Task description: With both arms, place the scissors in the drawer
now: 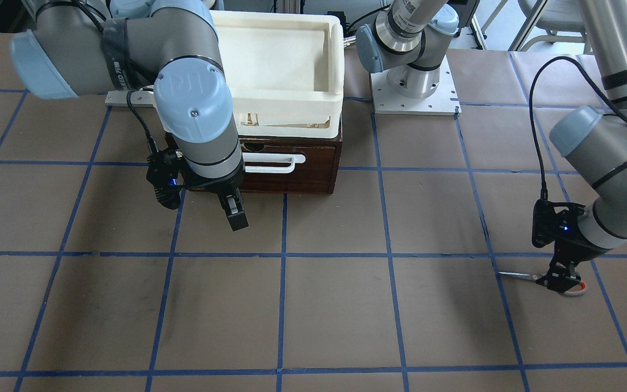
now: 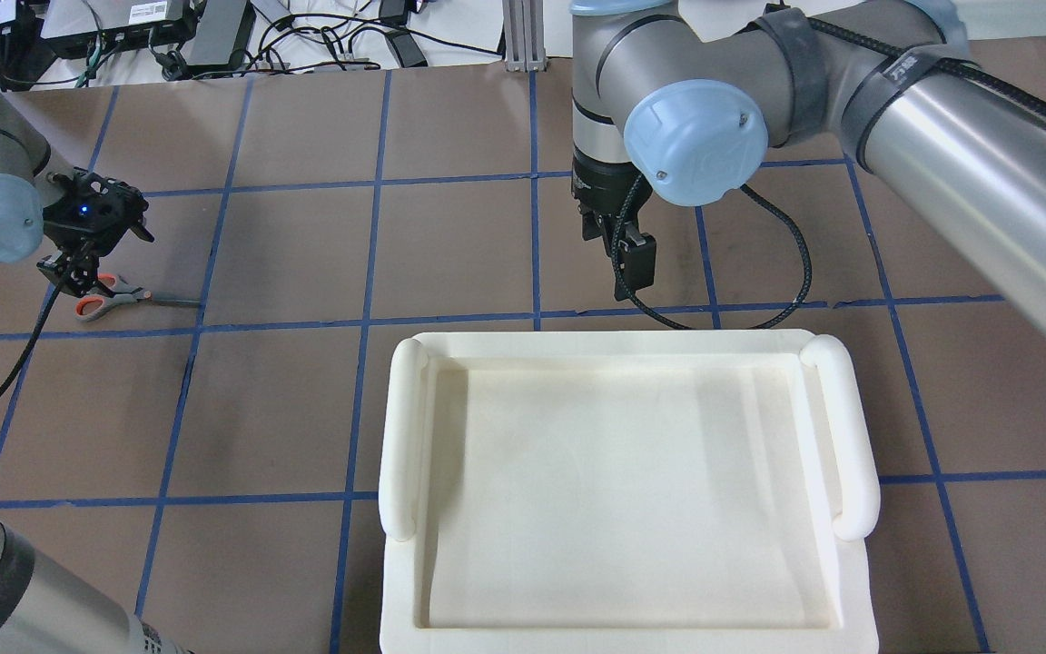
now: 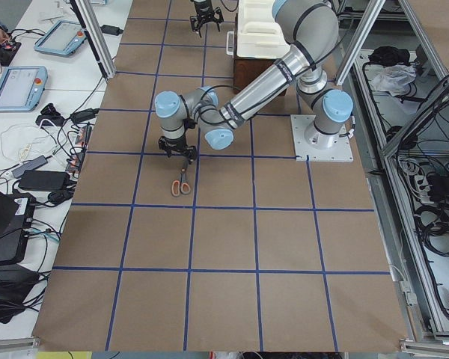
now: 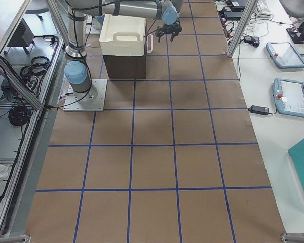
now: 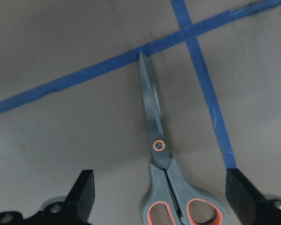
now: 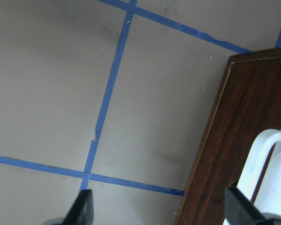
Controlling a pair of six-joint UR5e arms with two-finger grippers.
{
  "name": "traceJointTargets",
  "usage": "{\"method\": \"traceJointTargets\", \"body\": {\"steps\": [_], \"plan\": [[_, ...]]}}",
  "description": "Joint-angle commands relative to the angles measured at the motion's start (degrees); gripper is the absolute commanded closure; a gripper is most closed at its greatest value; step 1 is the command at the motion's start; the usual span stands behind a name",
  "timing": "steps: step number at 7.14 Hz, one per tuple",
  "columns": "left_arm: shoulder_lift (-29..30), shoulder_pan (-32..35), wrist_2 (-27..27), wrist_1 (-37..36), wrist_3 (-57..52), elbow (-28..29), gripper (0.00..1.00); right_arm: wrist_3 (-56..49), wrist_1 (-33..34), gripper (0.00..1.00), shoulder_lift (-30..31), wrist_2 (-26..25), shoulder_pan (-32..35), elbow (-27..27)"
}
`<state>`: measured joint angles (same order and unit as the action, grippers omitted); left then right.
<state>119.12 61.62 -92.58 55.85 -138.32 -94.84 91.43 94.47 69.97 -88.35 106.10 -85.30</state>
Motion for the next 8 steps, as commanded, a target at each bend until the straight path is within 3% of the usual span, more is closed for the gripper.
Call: {"method": "traceJointTargets", "body": {"steps": [1,3,6,8], "plan": [[2.60,-1.24,0.03,-3.27,0.32,-0.17,0.00,7.14,-0.34,0.00,-1.58,1.16,0.51,-0.04],[2.52,-1.32,0.03,-3.73,6.36,-0.52,0.00,11.56,-0.60,0.00,-2.55,3.88,0.60,-0.04],[3.13,-1.85,0.29,-6.28,7.18,-2.71,0.00,12.10,-5.16,0.00,-2.38,3.89,0.95,0.04],[3.31,-4.22,3.44,-6.37,7.71,-3.34,0.00,13.42,-7.09,0.00,-2.55,3.89,1.04,-0.04]]}}
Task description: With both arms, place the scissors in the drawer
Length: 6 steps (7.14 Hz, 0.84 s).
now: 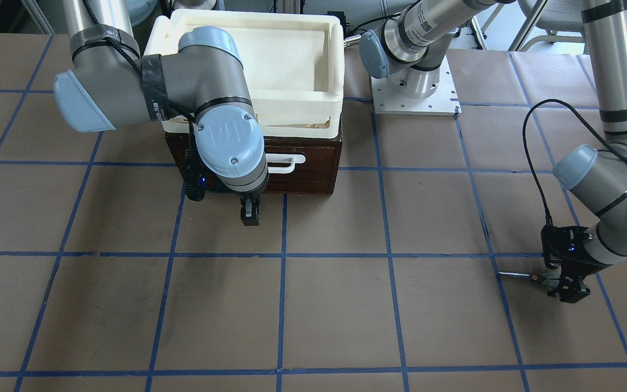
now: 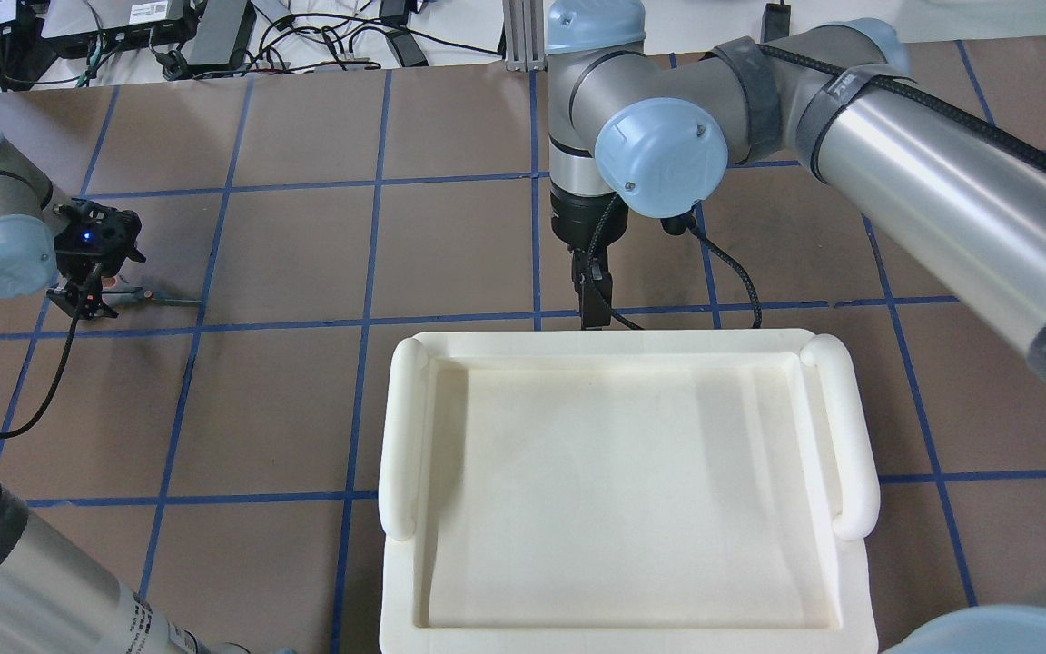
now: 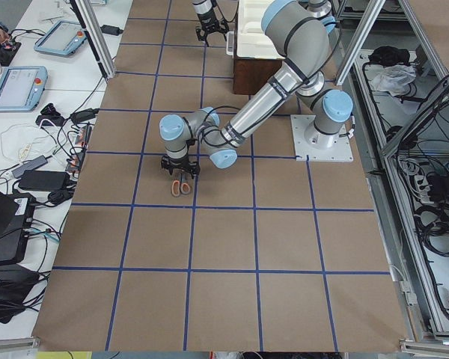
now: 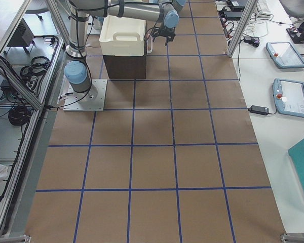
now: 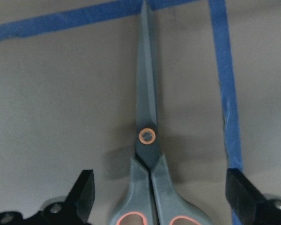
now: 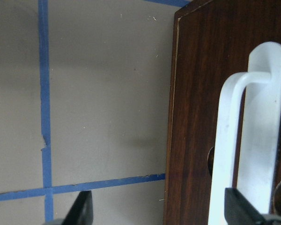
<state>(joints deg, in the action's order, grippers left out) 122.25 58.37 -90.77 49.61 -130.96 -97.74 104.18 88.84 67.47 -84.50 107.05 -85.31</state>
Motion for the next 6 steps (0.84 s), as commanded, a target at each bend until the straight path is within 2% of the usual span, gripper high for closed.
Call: {"method": "traceJointTargets", "body": {"steps": [1,3,5,6], "plan": [[0.09,-0.97,1.74,-0.13,-0.34,-0.17,0.00,0.76,-1.65,0.00,-0.05,0.04,0.09,-0.04],[0.27,-0.97,1.83,-0.04,0.00,-0.43,0.02,1.54,-1.66,0.00,-0.93,0.04,0.09,-0.04],[0.35,-0.89,1.83,-0.04,0.35,-0.52,0.07,1.55,-1.57,0.00,-2.07,0.22,0.70,-0.04],[0.36,-0.88,1.83,-0.13,0.27,-0.52,0.14,1.55,-1.57,0.00,-2.16,0.22,0.79,-0.04]]}}
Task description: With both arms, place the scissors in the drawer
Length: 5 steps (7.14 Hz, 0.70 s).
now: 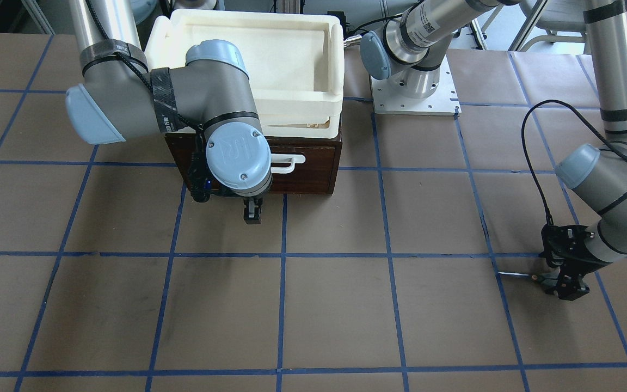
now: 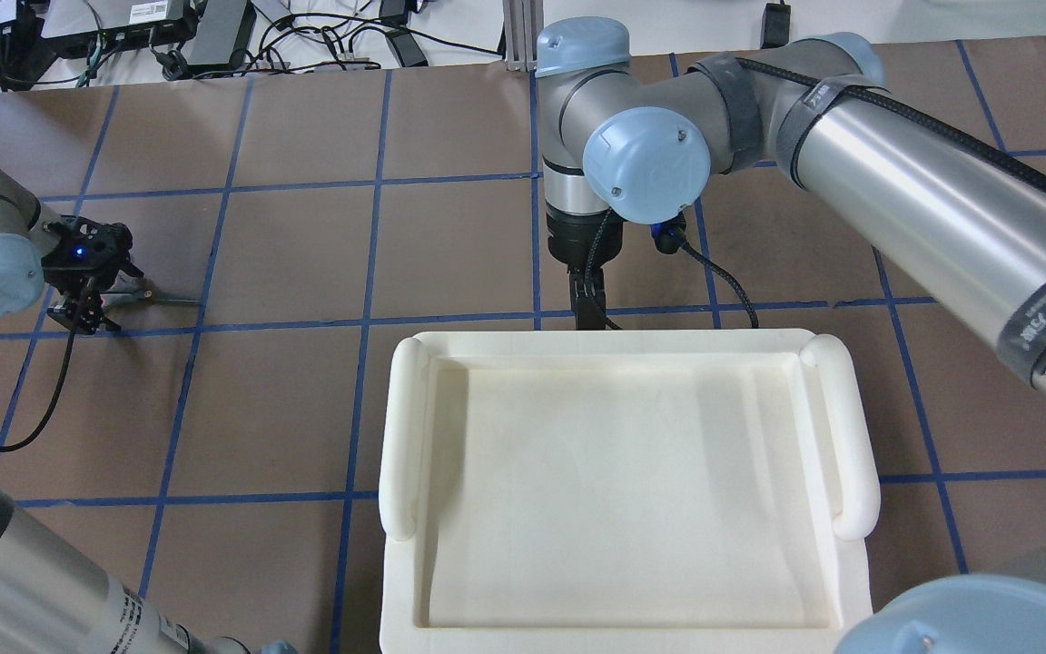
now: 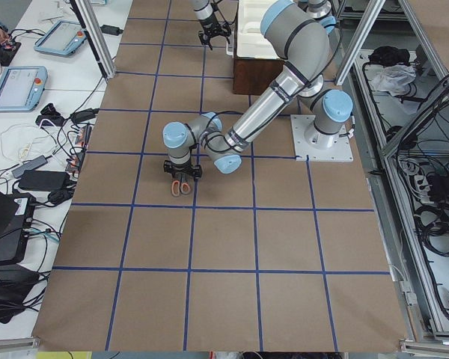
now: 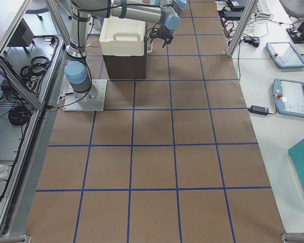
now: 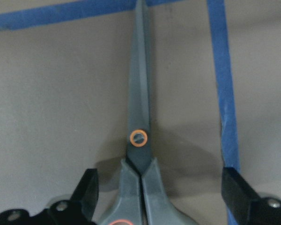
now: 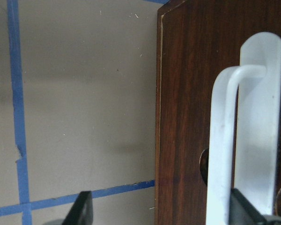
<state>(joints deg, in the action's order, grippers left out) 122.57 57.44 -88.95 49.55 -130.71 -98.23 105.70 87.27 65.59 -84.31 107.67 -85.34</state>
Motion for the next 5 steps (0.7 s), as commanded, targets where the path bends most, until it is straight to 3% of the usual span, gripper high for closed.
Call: {"method": "traceJointTargets", "body": {"steps": [1,2,3,5], "plan": [[0.12,0.21,0.09,-0.07,0.02,-0.03,0.20,0.03,0.01,0.00,-0.37,0.02,0.18,0.00],[0.12,0.30,0.00,-0.15,-0.24,-0.03,0.26,-0.32,0.01,0.00,-0.46,0.02,0.18,-0.09],[0.03,0.30,-0.09,-1.20,-0.25,-0.03,0.48,-0.75,0.10,0.00,-0.90,-0.15,0.18,-0.26],[0.03,0.30,-0.09,-2.09,-0.33,0.06,0.74,-0.85,0.10,0.00,-1.51,0.02,0.18,-0.96]]}}
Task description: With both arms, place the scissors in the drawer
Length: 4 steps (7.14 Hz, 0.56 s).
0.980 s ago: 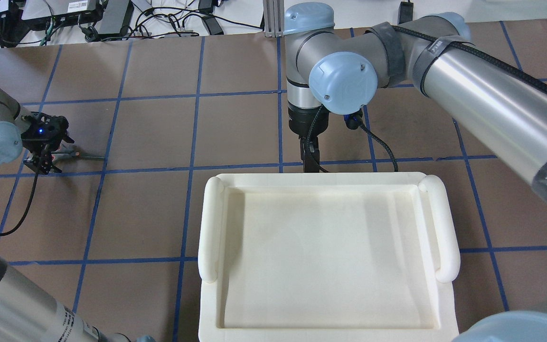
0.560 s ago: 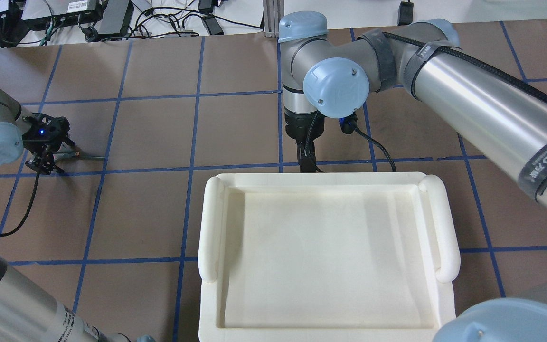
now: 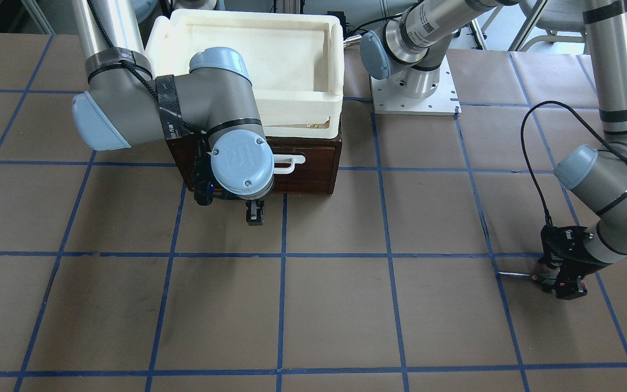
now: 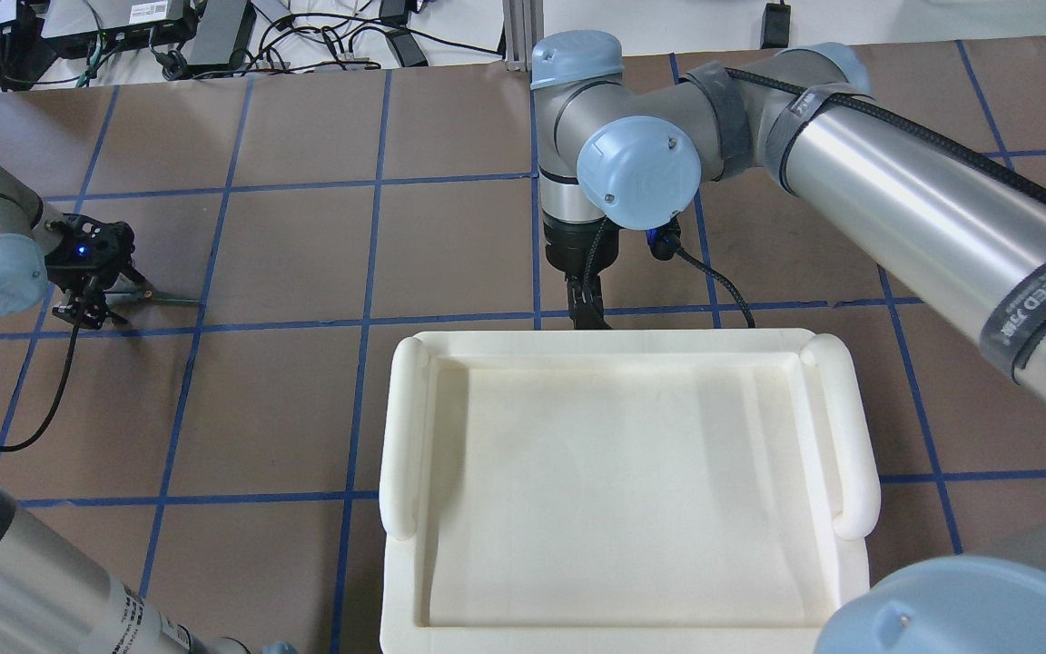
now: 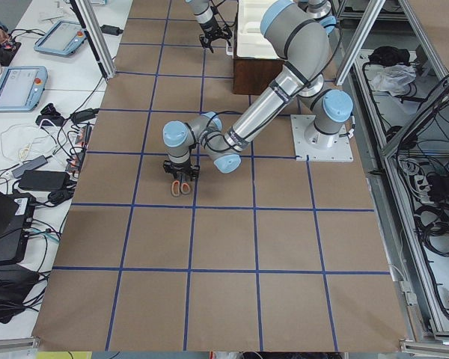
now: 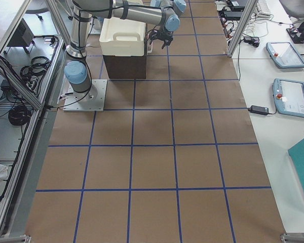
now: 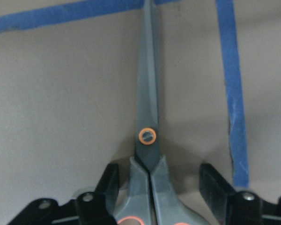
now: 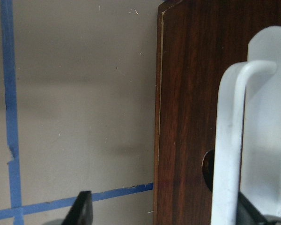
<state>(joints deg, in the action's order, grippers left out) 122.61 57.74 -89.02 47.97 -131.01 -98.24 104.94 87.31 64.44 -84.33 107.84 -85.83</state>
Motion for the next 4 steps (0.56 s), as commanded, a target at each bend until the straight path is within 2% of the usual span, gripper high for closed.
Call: {"method": "traceJointTargets", "body": {"steps": [1,3,4], "plan": [[-0.01,0.01,-0.01,-0.60,-0.04,0.07,0.80,-0.18,0.40,0.00,-0.71,0.13,0.00,-0.74],[-0.01,0.01,0.07,-0.77,-0.04,0.16,0.85,-0.44,0.92,0.00,-0.81,0.04,0.00,-1.09],[-0.09,0.01,-0.01,-1.03,-0.04,0.51,0.87,-1.23,3.80,0.00,-0.81,0.04,0.00,-1.09]]}}
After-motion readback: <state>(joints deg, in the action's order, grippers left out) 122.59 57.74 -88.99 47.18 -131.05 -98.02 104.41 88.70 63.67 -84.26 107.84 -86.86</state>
